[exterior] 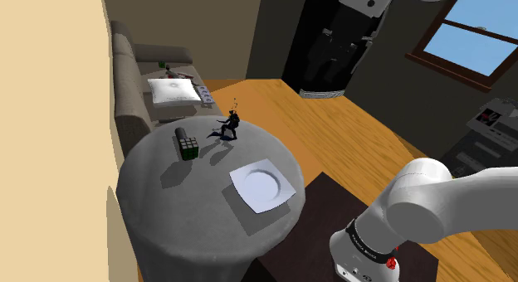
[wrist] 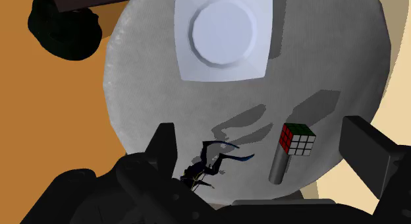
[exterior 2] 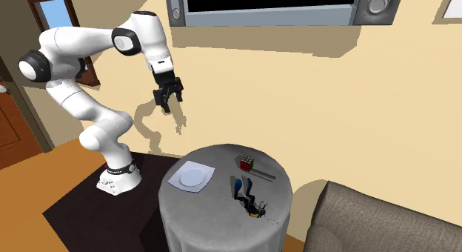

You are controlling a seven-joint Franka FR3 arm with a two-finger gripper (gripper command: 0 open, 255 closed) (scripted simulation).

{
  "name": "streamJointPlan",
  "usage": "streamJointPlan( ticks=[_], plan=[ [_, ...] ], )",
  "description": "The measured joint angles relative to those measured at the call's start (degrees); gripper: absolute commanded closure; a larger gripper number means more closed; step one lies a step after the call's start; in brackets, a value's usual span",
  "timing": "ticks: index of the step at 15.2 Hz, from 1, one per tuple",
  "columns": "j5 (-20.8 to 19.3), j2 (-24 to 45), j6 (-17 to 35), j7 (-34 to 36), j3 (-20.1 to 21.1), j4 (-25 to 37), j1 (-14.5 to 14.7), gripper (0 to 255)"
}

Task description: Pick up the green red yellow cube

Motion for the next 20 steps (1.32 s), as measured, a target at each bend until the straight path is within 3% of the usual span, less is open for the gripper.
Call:
streamJointPlan(
  ticks=[2, 9, 20],
  plan=[
    [0.1, 0.7, 0.7, 0.3, 0.4, -0.1, 0.1, 0],
    [0.9, 9.8, 10.7, 2.7, 4.2, -1.7, 1.1, 0],
    [-0.9, 31.1, 26.2, 7.9, 9.8, 2.8, 2.2, 0]
  ],
)
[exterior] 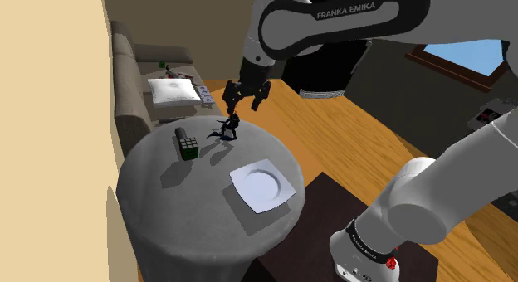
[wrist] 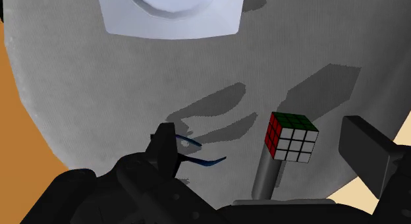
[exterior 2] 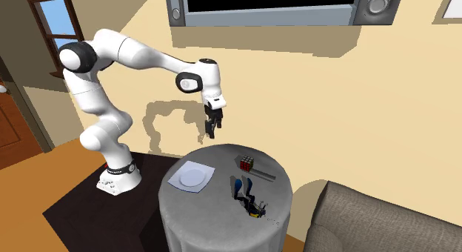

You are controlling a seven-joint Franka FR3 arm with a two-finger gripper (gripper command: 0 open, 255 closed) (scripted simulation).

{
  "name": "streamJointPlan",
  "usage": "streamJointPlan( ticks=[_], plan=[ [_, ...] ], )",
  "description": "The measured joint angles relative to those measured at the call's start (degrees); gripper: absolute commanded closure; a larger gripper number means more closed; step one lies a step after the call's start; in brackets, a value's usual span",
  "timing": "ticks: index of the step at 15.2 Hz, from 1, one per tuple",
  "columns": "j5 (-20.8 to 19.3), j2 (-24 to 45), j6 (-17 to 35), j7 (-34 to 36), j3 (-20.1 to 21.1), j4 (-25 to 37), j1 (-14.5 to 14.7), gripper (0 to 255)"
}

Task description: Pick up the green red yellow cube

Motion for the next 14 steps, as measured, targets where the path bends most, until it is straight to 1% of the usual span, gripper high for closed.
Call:
streamJointPlan(
  ticks=[3, 8, 14],
  plan=[
    [-1.5, 6.4, 3.3, 1.6, 1.0, 2.6, 0.3, 0],
    [-4.6, 16.7, 7.0, 5.1, 2.2, 8.2, 1.3, 0],
    [-9.0, 30.6, 9.4, 9.0, 2.2, 18.3, 3.6, 0]
  ],
)
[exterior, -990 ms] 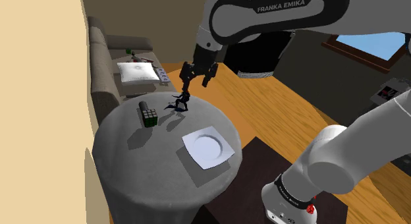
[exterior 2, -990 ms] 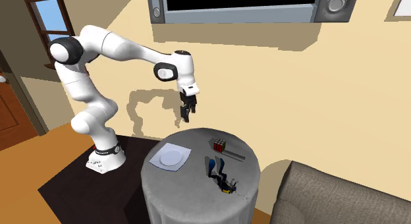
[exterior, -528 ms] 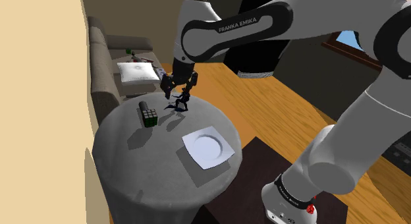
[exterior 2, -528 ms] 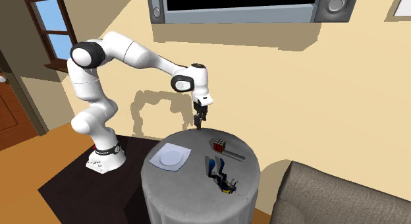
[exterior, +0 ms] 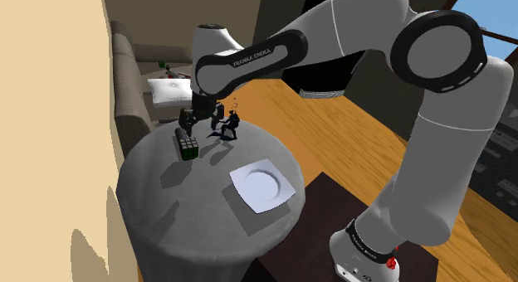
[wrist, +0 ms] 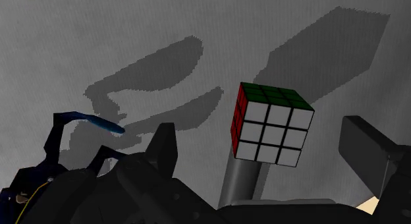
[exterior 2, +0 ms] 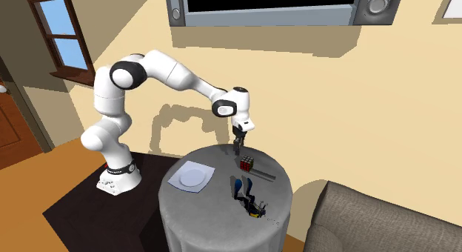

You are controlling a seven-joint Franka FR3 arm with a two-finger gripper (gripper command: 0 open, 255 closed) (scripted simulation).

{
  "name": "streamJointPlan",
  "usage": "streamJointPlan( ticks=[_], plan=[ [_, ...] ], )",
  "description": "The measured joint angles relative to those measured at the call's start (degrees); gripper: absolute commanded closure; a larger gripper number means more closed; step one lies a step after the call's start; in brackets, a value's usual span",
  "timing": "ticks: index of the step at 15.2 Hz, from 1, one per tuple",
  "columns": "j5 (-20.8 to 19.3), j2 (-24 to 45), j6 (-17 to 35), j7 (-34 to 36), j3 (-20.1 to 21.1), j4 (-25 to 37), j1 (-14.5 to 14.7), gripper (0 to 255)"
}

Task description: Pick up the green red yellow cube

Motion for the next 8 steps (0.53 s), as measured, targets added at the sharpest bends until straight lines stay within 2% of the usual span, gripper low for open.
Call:
streamJointPlan(
  ticks=[5, 8],
  plan=[
    [-2.8, 11.0, 0.4, 2.2, -0.9, 9.5, 2.3, 0],
    [-3.2, 12.9, 1.3, 2.4, -1.1, 10.4, 2.6, 0]
  ],
)
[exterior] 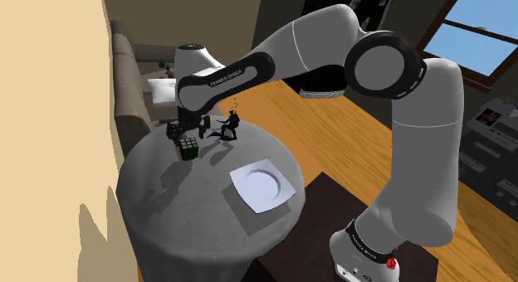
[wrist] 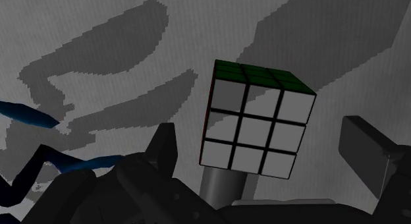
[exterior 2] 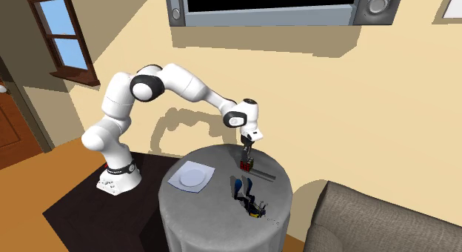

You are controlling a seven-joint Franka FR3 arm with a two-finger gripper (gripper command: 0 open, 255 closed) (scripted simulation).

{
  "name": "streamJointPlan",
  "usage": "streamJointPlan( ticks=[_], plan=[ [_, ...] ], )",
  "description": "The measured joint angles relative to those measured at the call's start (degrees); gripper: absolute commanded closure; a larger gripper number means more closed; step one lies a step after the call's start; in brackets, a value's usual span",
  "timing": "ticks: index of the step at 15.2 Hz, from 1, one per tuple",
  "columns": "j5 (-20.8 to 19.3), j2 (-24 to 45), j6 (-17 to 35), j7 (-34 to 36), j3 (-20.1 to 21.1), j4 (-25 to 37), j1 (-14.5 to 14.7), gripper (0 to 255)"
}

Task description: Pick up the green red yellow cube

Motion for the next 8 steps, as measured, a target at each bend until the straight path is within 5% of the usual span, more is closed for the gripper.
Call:
streamJointPlan(
  ticks=[5, 6, 8],
  plan=[
    [-0.5, 2.4, 2.4, 0.3, -0.3, -0.1, 0.3, 0],
    [-0.5, 2.5, 2.7, 0.4, -0.3, -0.2, 0.3, 255],
    [-0.6, 2.6, 3.0, 0.4, -0.4, -0.4, 0.3, 255]
  ],
)
